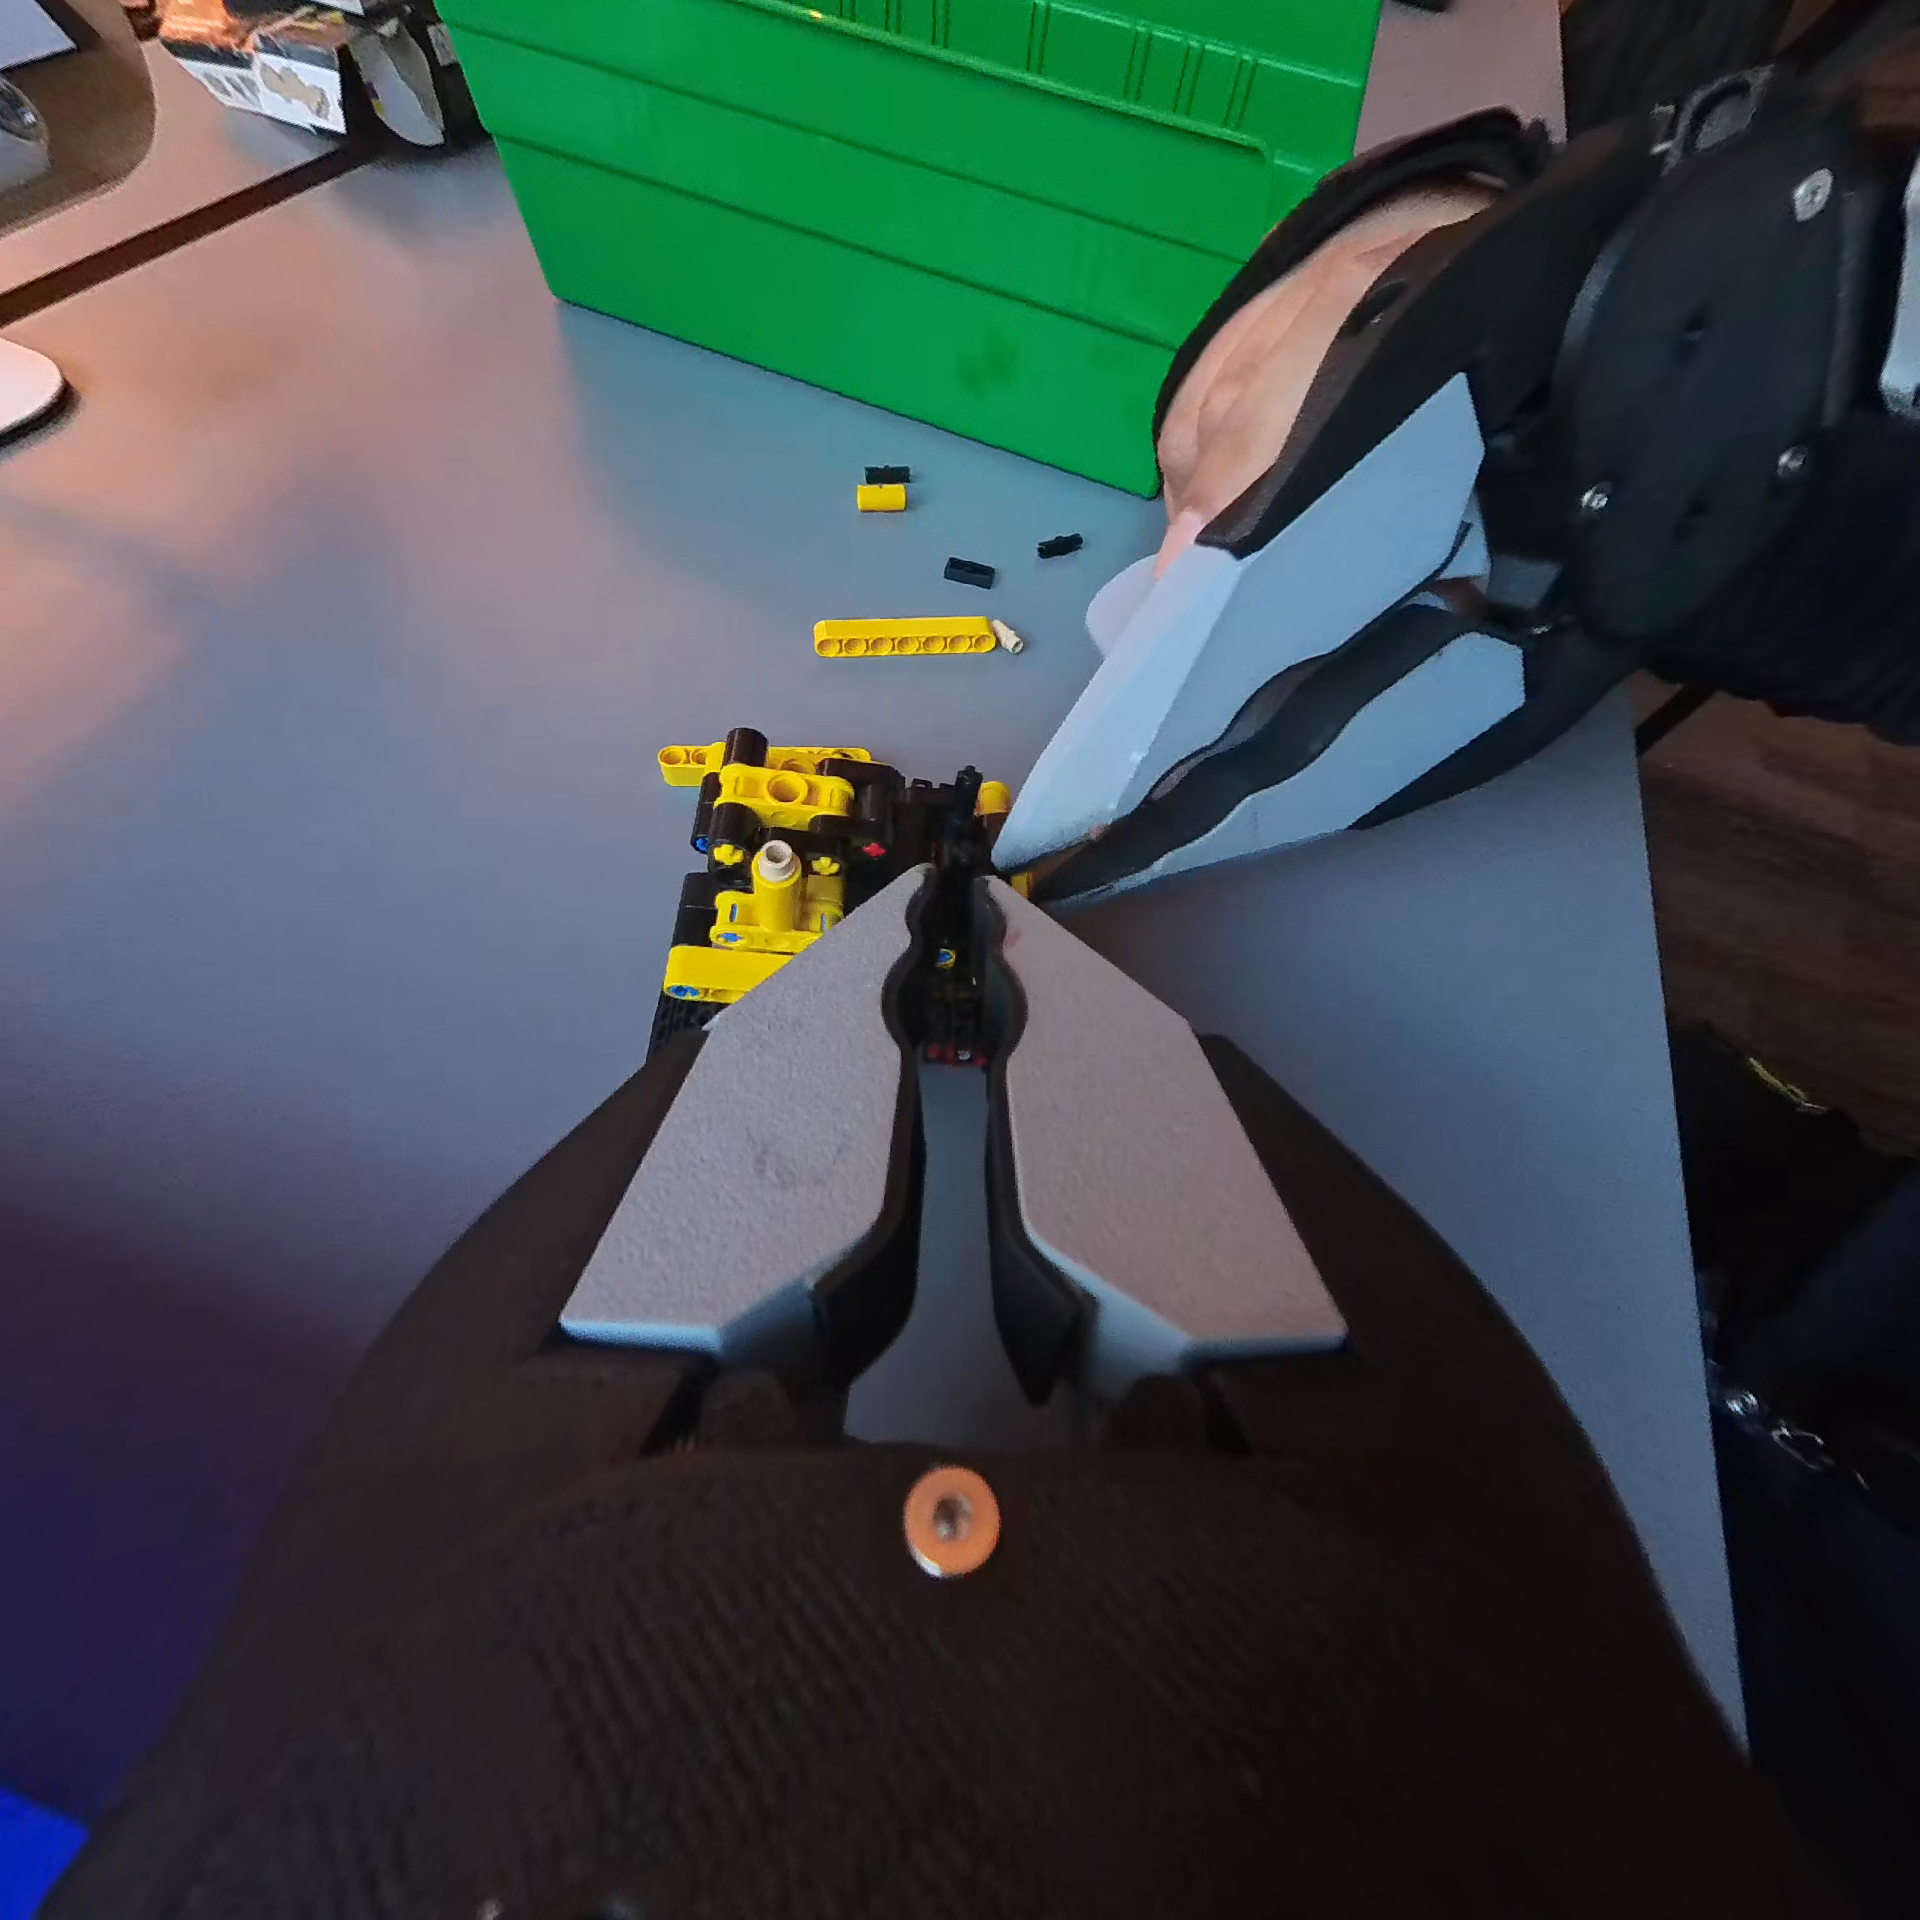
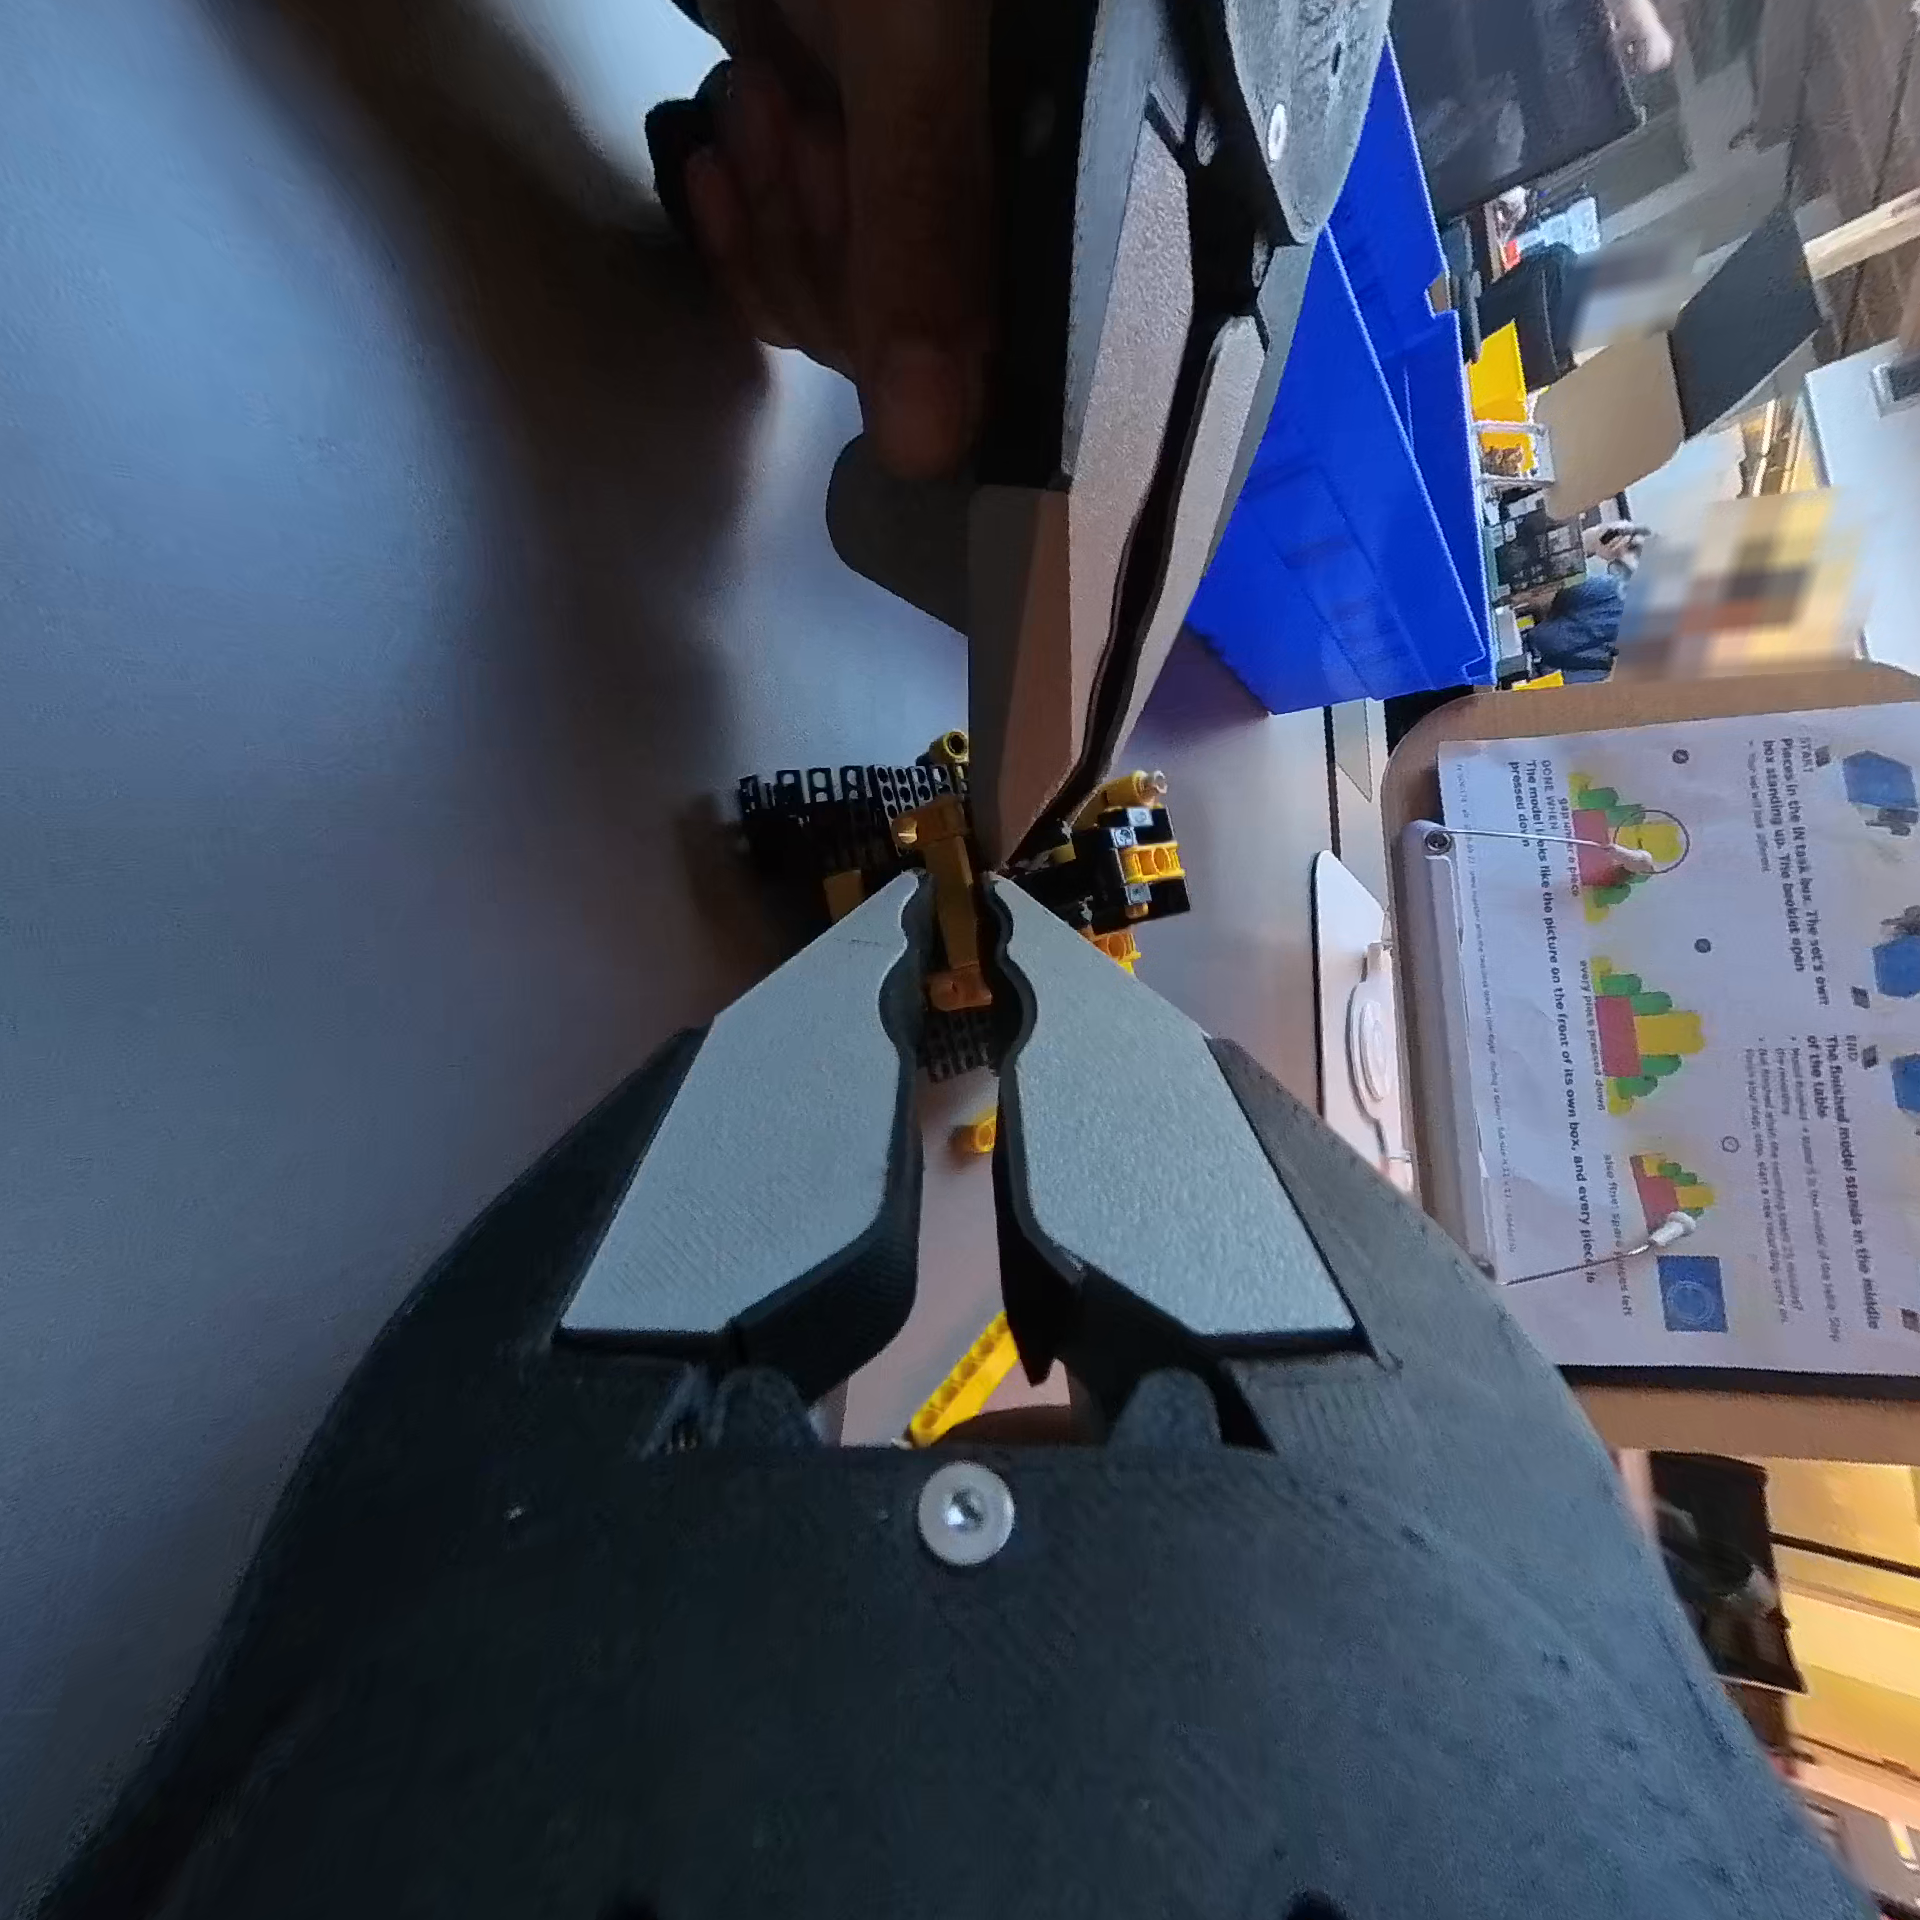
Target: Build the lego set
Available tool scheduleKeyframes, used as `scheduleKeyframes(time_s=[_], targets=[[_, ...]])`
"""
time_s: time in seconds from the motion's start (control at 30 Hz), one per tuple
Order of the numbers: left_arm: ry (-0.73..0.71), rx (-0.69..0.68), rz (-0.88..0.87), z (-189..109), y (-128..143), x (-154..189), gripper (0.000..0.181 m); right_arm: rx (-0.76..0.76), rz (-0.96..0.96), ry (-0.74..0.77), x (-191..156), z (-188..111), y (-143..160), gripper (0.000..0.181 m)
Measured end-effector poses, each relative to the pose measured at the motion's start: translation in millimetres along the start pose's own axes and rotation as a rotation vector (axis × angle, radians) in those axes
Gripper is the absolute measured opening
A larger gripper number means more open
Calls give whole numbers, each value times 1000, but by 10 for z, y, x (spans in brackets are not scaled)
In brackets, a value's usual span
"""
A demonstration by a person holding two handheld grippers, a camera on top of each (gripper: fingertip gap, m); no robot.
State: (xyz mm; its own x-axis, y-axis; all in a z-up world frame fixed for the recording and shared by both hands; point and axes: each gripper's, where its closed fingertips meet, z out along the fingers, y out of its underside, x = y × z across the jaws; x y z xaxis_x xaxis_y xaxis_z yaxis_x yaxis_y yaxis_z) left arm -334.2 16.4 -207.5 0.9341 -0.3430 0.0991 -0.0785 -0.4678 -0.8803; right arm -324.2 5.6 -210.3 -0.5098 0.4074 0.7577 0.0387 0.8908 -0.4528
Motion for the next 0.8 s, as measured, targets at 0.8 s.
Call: scheduleKeyframes(time_s=[0.8], targets=[[-58, 10, 17, -7, -4, -103, 2, -23, 147, -11, 64, 21, 207, 0]])
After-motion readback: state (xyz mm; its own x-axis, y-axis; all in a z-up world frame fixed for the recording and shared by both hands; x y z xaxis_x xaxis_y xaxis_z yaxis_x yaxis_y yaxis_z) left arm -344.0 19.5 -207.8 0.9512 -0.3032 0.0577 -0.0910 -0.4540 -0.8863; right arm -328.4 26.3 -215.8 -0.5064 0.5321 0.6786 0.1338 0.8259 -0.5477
